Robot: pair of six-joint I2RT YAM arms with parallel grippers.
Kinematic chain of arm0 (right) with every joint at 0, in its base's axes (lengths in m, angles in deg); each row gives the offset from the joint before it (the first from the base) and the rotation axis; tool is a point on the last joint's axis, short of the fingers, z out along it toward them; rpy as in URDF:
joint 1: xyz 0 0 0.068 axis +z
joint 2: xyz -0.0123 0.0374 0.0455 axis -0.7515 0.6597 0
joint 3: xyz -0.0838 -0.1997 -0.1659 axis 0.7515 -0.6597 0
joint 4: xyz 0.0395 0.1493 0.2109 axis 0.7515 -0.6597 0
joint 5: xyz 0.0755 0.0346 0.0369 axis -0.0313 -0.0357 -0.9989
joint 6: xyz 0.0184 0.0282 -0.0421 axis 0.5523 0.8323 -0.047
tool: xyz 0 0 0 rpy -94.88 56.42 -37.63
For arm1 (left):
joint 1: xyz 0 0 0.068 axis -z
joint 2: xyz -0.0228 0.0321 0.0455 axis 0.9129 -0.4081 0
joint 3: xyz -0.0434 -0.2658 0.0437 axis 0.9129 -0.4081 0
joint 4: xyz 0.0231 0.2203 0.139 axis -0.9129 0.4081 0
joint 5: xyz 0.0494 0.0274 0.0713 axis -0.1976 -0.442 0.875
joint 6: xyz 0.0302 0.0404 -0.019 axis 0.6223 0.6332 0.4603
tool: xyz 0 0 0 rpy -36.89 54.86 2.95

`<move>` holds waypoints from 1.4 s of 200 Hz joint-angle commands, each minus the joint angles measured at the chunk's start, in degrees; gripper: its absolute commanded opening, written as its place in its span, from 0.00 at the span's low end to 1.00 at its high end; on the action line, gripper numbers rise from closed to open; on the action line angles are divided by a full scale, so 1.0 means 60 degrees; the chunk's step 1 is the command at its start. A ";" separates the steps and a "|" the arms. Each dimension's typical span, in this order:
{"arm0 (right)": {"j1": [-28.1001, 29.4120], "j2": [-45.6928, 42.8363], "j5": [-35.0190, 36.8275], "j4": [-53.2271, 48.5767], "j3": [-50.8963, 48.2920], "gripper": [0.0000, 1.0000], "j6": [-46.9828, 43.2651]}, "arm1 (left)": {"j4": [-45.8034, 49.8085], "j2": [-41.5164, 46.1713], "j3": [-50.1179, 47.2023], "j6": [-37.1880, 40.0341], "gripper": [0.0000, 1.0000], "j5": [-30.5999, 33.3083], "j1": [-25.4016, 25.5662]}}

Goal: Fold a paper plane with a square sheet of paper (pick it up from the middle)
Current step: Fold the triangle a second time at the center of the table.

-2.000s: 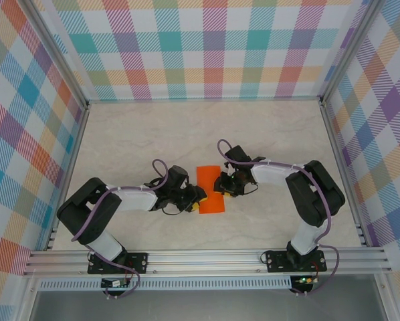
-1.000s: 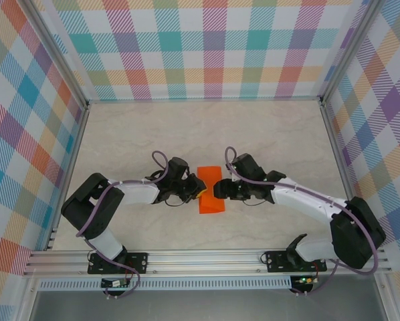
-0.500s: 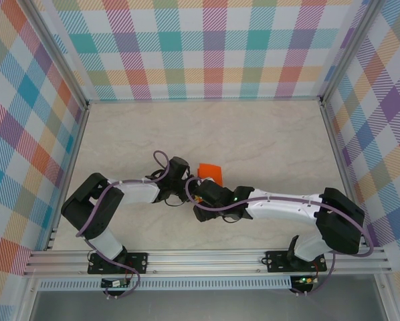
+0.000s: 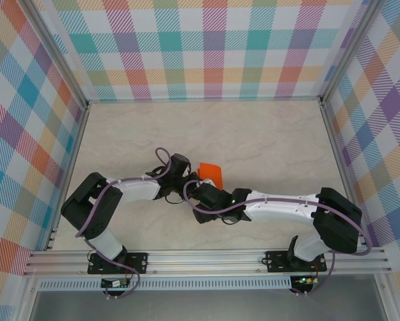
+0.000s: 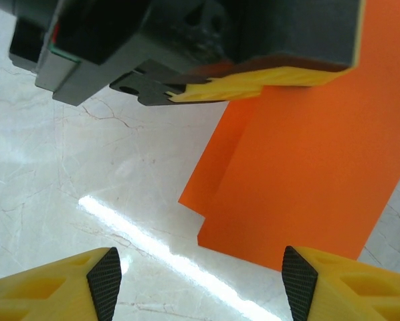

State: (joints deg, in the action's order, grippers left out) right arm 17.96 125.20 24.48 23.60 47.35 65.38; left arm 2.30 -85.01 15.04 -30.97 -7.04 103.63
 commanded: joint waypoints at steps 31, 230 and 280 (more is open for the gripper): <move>0.0138 0.0594 0.0756 -0.0453 0.0618 0.61 -0.0138 | 0.0475 0.0164 0.0169 0.0185 0.12 -0.0200 -0.0089; 0.0062 -0.0126 0.1304 -0.0839 0.0256 0.06 0.0123 | 0.0986 0.0565 0.0081 0.0224 0.34 0.0273 -0.0090; -0.1042 -0.0628 -0.0792 0.0173 -0.0479 0.03 -0.0050 | 0.3061 0.1766 0.0130 0.0697 0.57 0.1822 -0.0076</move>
State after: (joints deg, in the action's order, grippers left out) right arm 15.03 123.80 27.26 21.00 47.11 65.92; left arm 13.36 -78.50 15.09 -28.39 -1.47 103.63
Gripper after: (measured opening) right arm 0.051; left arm 0.556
